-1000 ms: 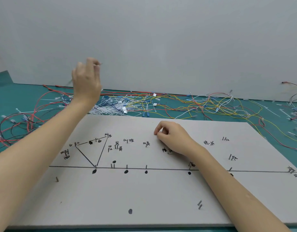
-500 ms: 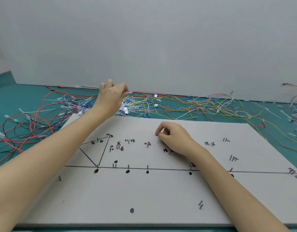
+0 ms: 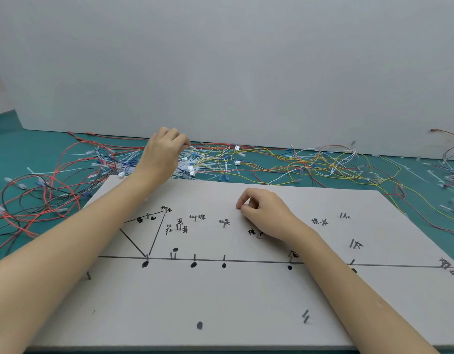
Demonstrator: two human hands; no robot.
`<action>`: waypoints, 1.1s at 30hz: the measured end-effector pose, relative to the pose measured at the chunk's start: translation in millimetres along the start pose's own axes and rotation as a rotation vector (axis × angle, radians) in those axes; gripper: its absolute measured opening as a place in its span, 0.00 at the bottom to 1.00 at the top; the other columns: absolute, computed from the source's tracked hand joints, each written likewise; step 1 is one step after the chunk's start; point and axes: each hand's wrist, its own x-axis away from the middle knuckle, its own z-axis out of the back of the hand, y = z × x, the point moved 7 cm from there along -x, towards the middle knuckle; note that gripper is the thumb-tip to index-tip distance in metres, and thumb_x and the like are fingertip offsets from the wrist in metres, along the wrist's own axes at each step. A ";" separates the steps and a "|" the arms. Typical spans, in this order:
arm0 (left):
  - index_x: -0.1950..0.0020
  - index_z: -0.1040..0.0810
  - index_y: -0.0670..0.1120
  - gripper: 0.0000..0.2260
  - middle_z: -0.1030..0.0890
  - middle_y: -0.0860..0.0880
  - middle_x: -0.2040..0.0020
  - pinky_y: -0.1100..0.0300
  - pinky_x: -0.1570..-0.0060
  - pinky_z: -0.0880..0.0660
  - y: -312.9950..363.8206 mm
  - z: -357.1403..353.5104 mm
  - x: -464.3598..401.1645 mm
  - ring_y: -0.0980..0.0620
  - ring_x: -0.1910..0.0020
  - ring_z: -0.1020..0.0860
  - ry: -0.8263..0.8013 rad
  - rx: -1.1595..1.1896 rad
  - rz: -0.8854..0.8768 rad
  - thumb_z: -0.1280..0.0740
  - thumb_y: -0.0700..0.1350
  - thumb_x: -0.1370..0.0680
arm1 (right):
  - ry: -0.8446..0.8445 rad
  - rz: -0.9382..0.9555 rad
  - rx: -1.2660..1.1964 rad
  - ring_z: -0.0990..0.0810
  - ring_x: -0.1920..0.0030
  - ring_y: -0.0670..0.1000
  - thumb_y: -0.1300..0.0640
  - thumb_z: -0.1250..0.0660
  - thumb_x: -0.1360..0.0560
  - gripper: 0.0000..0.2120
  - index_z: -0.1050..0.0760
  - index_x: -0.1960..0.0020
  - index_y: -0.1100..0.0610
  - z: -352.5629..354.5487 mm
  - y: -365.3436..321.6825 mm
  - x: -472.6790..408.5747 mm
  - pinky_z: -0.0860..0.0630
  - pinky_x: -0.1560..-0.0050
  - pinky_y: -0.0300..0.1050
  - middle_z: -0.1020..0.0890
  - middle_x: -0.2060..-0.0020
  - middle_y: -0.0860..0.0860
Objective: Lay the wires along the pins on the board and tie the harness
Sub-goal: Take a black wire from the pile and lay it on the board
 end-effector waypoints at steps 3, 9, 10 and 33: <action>0.51 0.20 0.38 0.06 0.20 0.42 0.58 0.48 0.55 0.31 19.5 20.2 -4.6 0.39 0.56 0.24 0.073 0.020 -0.071 0.36 0.36 0.21 | 0.013 0.004 -0.024 0.28 0.67 0.45 0.59 0.39 0.25 0.07 0.23 0.56 0.50 1.6 -1.1 1.7 0.30 0.62 0.44 0.25 0.69 0.45; 0.49 0.20 0.44 0.05 0.22 0.49 0.57 0.55 0.59 0.30 68.3 43.3 2.8 0.60 0.61 0.27 -0.101 0.365 -0.037 0.35 0.41 0.20 | 0.126 0.047 -0.573 0.24 0.67 0.48 0.58 0.34 0.22 0.04 0.21 0.50 0.55 20.3 -24.4 8.5 0.27 0.66 0.41 0.18 0.67 0.51; 0.50 0.20 0.45 0.04 0.23 0.52 0.59 0.61 0.60 0.32 76.1 45.1 8.8 0.64 0.63 0.28 -0.132 0.419 -0.011 0.34 0.42 0.21 | 0.102 0.050 -0.691 0.23 0.66 0.48 0.57 0.33 0.22 0.05 0.20 0.48 0.55 20.1 -29.0 10.2 0.26 0.66 0.41 0.17 0.65 0.52; 0.62 0.20 0.48 0.07 0.17 0.51 0.67 0.69 0.77 0.35 77.7 81.0 85.0 0.58 0.79 0.31 -0.398 0.818 0.613 0.29 0.43 0.24 | -0.014 -0.051 -1.060 0.21 0.67 0.49 0.61 0.33 0.22 0.06 0.22 0.56 0.62 -1.8 -50.3 14.7 0.22 0.66 0.41 0.20 0.66 0.53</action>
